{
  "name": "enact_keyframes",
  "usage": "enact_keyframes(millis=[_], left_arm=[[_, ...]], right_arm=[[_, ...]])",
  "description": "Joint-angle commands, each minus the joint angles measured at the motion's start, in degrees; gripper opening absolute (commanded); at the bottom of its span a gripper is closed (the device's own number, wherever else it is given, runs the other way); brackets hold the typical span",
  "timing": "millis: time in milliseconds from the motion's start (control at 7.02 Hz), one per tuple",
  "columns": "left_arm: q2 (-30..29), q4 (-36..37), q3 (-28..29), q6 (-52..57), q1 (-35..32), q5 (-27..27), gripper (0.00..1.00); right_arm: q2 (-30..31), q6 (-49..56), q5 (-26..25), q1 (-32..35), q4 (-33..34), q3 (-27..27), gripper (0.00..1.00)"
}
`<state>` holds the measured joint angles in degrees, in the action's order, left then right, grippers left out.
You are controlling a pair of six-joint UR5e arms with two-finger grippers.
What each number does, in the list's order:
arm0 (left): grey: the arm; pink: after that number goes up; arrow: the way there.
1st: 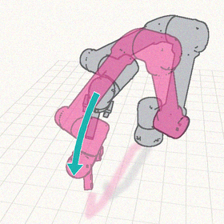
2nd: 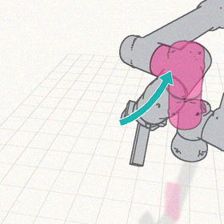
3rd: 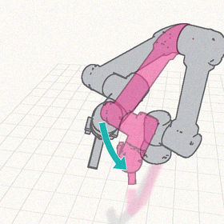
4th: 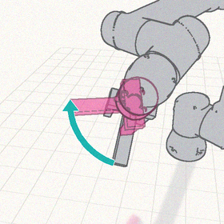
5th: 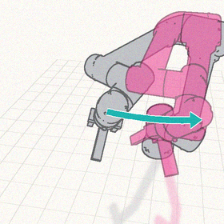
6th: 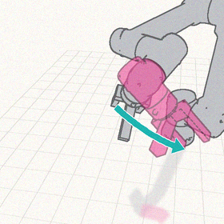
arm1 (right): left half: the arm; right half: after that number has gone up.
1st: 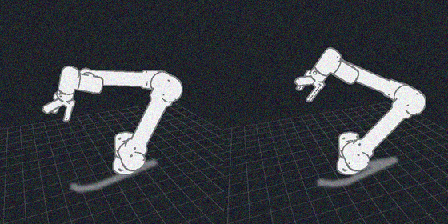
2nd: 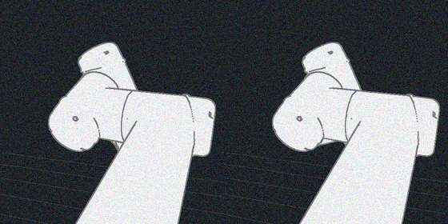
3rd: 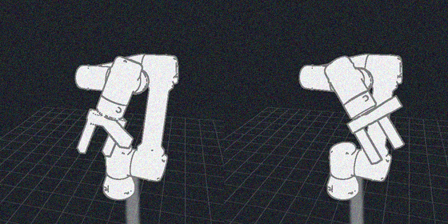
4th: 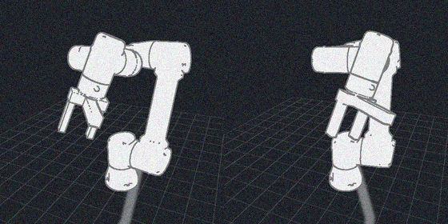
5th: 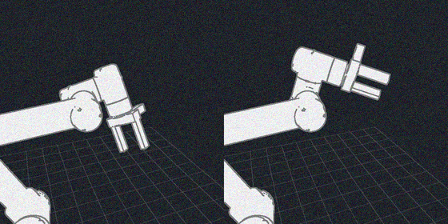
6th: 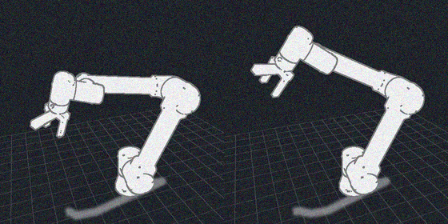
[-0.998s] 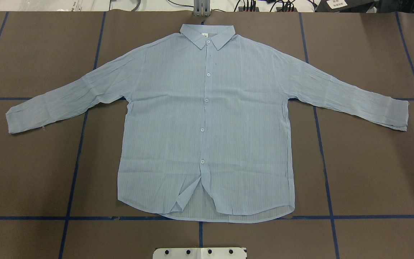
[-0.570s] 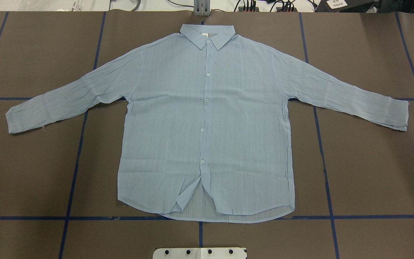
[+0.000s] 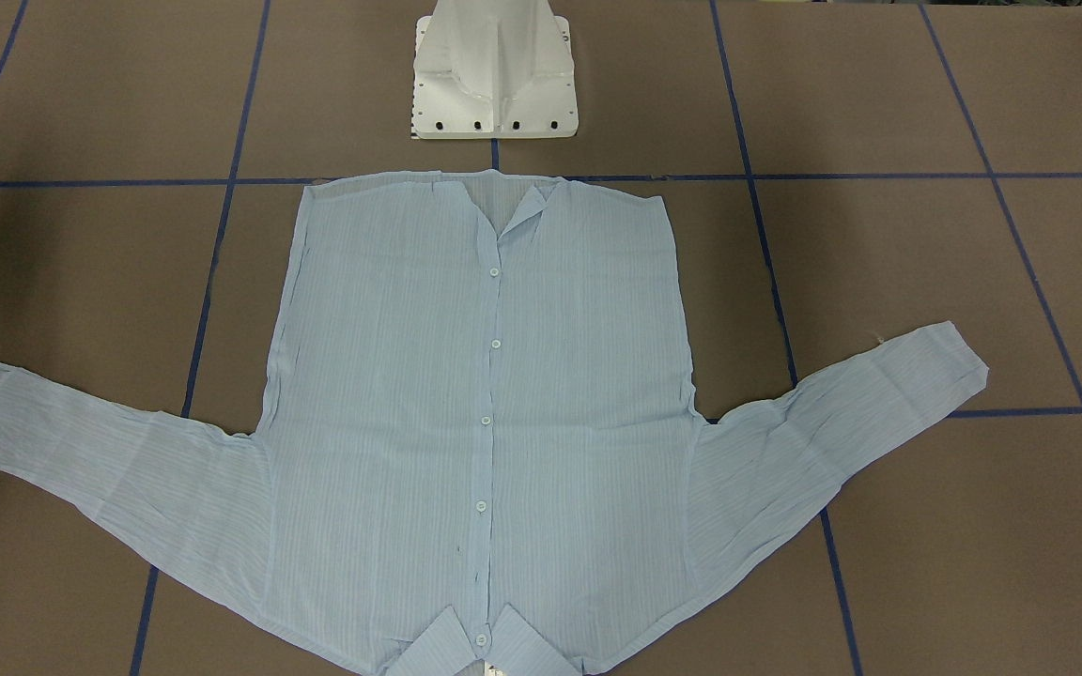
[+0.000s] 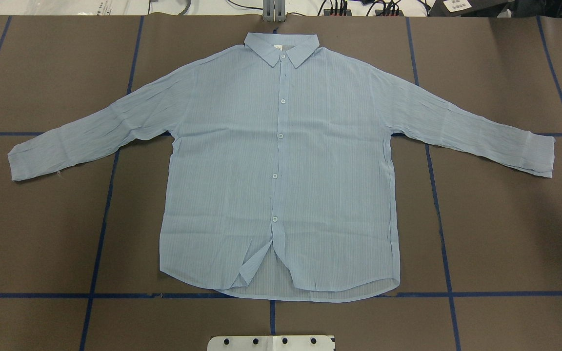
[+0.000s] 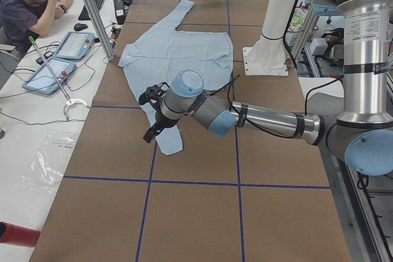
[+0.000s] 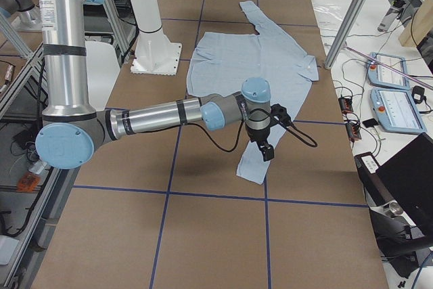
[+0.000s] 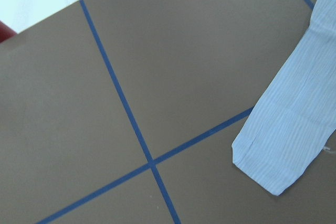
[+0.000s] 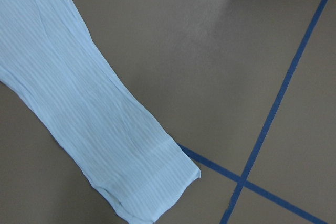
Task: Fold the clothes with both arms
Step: 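Move the right gripper to the cuff of the sleeve nearest it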
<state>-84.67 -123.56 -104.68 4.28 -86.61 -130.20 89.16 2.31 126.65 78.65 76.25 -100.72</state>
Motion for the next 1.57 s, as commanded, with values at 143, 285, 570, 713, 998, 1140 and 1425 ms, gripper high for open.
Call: enact_keyframes(millis=[143, 285, 570, 713, 998, 1140, 1425], left_arm=[[-0.76, -11.68, 5.53, -0.06, 0.04, -0.40, 1.00], [-0.58, -12.66, 6.06, -0.06, -0.05, -0.49, 1.00], [-0.41, -12.85, 5.89, 0.02, -0.05, -0.49, 1.00], [-0.41, -12.85, 5.89, 0.02, -0.05, -0.49, 1.00], [-0.23, -14.07, 5.98, 0.02, -0.05, -0.49, 1.00], [-0.14, -14.16, 5.89, 0.02, -0.05, -0.49, 1.00], [-0.06, -14.86, 5.98, 0.11, -0.05, -0.49, 1.00]], right_arm=[[-1.70, -13.27, -0.70, -0.25, -19.20, 9.17, 1.00], [-5.10, -24.00, -2.36, -2.00, -27.39, 16.88, 1.00], [-6.02, -41.52, -8.58, -9.55, -42.53, 24.40, 1.00], [-3.41, -44.55, -8.53, -9.83, -43.28, 24.17, 1.00], [2.05, -44.58, -8.61, -10.10, -43.38, 23.99, 0.98], [2.50, -44.58, -8.61, -10.97, -43.38, 24.08, 0.97], [2.51, -44.58, -11.40, -14.65, -43.38, 24.43, 0.89]])
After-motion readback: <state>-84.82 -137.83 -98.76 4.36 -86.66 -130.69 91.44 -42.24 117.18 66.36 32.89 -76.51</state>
